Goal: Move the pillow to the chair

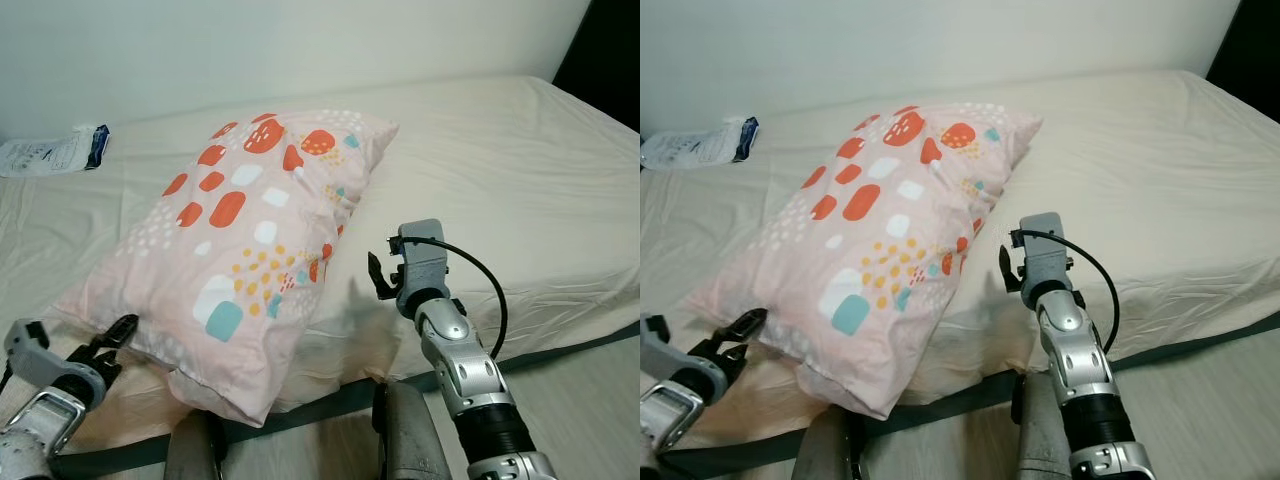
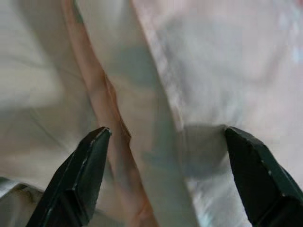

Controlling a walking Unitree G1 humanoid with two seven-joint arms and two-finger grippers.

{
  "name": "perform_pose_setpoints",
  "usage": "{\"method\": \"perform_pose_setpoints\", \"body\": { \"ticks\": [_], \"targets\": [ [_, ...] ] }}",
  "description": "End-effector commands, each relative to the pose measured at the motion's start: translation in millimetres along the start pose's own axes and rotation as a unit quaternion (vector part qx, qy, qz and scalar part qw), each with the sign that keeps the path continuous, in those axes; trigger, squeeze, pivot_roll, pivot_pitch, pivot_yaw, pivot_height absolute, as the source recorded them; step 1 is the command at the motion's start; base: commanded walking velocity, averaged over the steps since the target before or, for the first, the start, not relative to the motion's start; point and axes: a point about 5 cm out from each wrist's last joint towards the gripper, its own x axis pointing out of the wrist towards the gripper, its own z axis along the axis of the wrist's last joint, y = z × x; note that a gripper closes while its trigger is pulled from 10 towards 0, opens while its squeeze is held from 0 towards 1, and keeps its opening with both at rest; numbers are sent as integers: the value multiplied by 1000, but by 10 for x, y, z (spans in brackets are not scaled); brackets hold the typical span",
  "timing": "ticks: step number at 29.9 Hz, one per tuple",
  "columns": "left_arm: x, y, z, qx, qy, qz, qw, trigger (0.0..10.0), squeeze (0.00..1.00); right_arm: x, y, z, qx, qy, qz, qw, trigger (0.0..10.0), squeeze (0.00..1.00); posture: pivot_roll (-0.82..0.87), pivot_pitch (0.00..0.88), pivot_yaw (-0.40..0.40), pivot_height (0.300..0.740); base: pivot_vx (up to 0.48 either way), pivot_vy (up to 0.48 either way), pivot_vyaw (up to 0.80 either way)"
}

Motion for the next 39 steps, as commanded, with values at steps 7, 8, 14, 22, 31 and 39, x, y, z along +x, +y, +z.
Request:
{"method": "perform_pose_setpoints", "body": {
  "ticks": [7,8,14,22,31,39],
  "targets": [
    [66,-317,-460,-30,84,-84,992,10000,1000,3,32,-60,4,15,7,1000,10000,0,7,101,-9,506,0,0,0],
    [86,-398,-615,-8,114,-94,989,10000,1000,6,36,-60,4,16,8,1000,10000,0,4,99,-7,506,0,0,0],
    [171,-705,-1048,29,172,-117,978,10000,1000,14,34,-40,4,14,7,1000,10000,0,-4,97,-3,506,0,0,0],
    [235,-990,-1134,13,160,-161,974,10000,0,18,29,-38,4,13,5,1000,10000,0,-1,95,0,506,0,0,0],
    [217,-1000,-1193,59,159,-154,973,0,0,26,59,-31,6,11,5,1000,10000,0,3,94,5,506,0,0,0],
    [210,-959,-1187,115,163,-139,970,0,0,23,67,-31,7,11,4,1000,10000,0,6,91,9,506,0,0,0]
  ]
}}
